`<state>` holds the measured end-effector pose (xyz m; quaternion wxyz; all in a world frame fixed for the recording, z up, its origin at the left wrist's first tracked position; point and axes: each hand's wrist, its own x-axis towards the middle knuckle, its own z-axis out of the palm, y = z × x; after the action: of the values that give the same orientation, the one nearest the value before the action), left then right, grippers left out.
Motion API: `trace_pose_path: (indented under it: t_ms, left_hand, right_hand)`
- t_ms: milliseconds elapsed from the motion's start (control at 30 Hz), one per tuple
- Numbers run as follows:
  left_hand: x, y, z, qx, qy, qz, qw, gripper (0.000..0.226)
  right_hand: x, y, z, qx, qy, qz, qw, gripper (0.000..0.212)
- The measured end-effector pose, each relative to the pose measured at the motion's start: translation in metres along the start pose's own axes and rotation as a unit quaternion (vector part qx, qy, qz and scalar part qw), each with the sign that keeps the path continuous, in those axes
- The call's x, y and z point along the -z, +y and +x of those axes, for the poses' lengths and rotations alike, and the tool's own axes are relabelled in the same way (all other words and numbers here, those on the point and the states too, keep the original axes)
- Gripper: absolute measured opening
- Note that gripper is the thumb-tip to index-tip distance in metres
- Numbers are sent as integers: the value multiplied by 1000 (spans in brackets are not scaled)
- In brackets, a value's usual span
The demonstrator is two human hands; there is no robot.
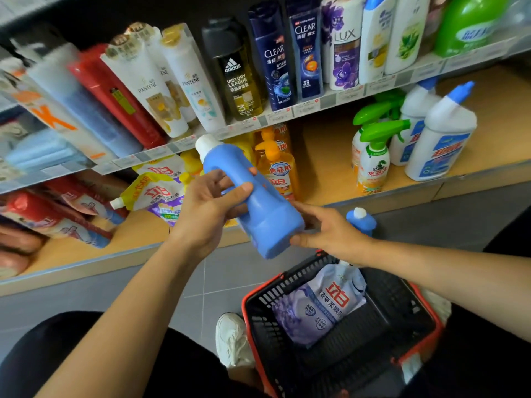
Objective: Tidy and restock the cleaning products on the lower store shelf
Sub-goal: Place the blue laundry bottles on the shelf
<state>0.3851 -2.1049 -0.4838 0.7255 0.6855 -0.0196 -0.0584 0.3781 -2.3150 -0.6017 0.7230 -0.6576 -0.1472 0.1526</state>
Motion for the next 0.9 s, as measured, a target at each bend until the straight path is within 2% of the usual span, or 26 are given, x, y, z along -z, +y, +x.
trace_pose_path:
  t_ms: [100,167,233,300,367,500,567,667,800,900]
  left_hand:
    - [-3,6,-4,24,40,-8,999,9]
    - [-3,8,-3,49,85,-19,995,27]
    - [-3,12,-4,71,119,-44,989,26]
    - [-3,14,-6,80,142,-67,984,19]
    - [-3,14,-7,81,157,-86,981,8]
    - [-4,10,-10,43,172,-144,974,11]
    - [-6,8,-13,36,166,-142,975,9]
    - [-11,3,-17,21,152,-122,981,5]
    - [-16,-5,-17,5,136,-55,989,23]
    - [-17,-11,-17,-9,120,-25,992,34]
  right_hand:
    - [-4,-5,-5,-21,33,42,998,47]
    - [-9,-12,-8,-35,43,60,997,37]
    - [-15,-19,-13,-51,51,66,995,29]
    - [-21,-22,-20,-78,79,90,990,30]
    - [-25,-23,-26,-144,103,118,977,35]
    - [-20,-38,-28,-291,48,271,916,45]
    - [-14,-50,-28,-302,33,327,895,45]
    - [-11,-64,-30,-290,30,333,897,37]
    - [-12,-79,-34,-283,31,324,902,36]
    - [-9,-85,-38,-285,37,327,900,42]
